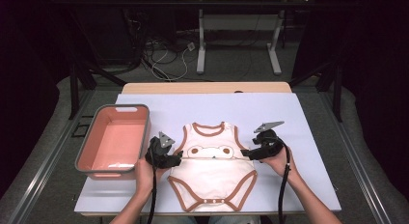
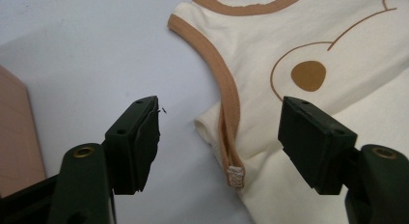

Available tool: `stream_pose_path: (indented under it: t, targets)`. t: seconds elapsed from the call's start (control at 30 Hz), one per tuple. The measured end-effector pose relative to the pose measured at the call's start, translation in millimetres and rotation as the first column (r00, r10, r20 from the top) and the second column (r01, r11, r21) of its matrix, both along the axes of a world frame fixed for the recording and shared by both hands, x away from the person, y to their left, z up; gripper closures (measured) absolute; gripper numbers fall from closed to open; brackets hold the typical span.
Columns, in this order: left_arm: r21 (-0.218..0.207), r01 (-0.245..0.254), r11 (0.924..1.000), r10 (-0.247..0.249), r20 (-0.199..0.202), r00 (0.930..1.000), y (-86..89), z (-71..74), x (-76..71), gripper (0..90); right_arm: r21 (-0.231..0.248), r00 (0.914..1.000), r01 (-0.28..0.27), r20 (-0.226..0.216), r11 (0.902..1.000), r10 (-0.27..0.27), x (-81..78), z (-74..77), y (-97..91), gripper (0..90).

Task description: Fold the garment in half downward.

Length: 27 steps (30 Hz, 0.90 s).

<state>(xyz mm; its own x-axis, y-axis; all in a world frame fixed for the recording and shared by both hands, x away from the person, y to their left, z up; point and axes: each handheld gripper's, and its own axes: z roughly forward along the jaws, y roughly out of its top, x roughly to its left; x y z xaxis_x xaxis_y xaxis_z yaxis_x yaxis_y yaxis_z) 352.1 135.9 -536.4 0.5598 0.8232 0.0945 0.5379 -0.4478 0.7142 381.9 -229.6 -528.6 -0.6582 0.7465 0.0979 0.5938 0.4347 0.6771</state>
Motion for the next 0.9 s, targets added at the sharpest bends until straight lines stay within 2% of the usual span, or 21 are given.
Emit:
stream_pose_path:
  t: [0.1, 0.13, 0.2, 0.3, 0.4, 0.43, 0.47, 0.6, 0.67, 0.73, 0.8, 0.9]
  targets:
    - [-0.008, 0.010, 0.9999, -0.010, -0.011, 0.9999, -0.9, -1.0, 1.6, 21.6, 0.023, 1.0000, 0.001, 0.007, 0.9997, -0.001, 1.4, -0.2, -0.7, 20.4]
    - [-0.011, 0.013, 0.9999, -0.013, -0.003, 0.9999, -2.5, -1.1, 2.4, 19.6, 0.027, 0.9999, -0.006, 0.010, 0.9996, 0.006, 2.4, -0.7, -1.1, 19.1]
    - [-0.013, 0.022, 0.9997, -0.022, -0.005, 0.9998, -4.3, -0.2, 3.1, 16.8, 0.022, 0.9998, -0.003, 0.018, 0.9998, 0.002, 3.9, -1.0, -1.6, 17.5]
    - [-0.012, 0.029, 0.9995, -0.029, -0.005, 0.9996, -6.2, 0.1, 4.4, 14.3, 0.038, 0.9998, 0.004, 0.018, 0.9993, -0.005, 6.5, -1.5, -0.4, 15.4]
    - [-0.010, 0.034, 0.9994, -0.034, -0.018, 0.9993, -10.3, -1.7, 8.1, 8.2, 0.042, 0.9995, 0.006, 0.029, 0.9991, -0.008, 9.9, -1.5, 1.6, 14.7]
    - [-0.008, 0.037, 0.9993, -0.038, -0.032, 0.9988, -11.1, -1.7, 8.9, 7.3, 0.044, 0.9996, 0.012, 0.026, 0.9989, -0.014, 10.4, -0.7, 2.7, 14.1]
    - [-0.010, 0.034, 0.9994, -0.034, -0.023, 0.9992, -12.2, -2.2, 10.2, 6.6, 0.041, 0.9993, 0.012, 0.034, 0.9991, -0.014, 11.5, -0.3, 3.4, 13.7]
    - [-0.017, 0.030, 0.9994, -0.030, -0.034, 0.9990, -13.0, 0.1, 14.2, 3.8, 0.050, 0.9995, 0.014, 0.026, 0.9987, -0.015, 14.1, 1.4, 6.3, 11.8]
    - [-0.019, 0.034, 0.9992, -0.034, -0.034, 0.9989, -13.3, 1.3, 17.2, 1.6, 0.054, 0.9986, 0.023, 0.046, 0.9983, -0.026, 17.1, 3.9, 7.2, 10.6]
    - [-0.021, 0.029, 0.9994, -0.030, -0.041, 0.9987, -13.5, 2.1, 19.8, 1.1, 0.061, 0.9985, 0.019, 0.050, 0.9980, -0.022, 18.5, 4.5, 7.2, 10.1]
    - [-0.043, 0.033, 0.9985, -0.036, -0.056, 0.9978, -13.8, 2.7, 24.4, 0.2, 0.069, 0.9982, 0.034, 0.047, 0.9970, -0.037, 21.3, 6.1, 8.3, 7.2]
    - [-0.045, 0.030, 0.9985, -0.033, -0.054, 0.9980, -15.7, 3.7, 29.1, 0.1, 0.076, 0.9974, 0.041, 0.057, 0.9963, -0.045, 23.5, 7.1, 8.7, 6.4]
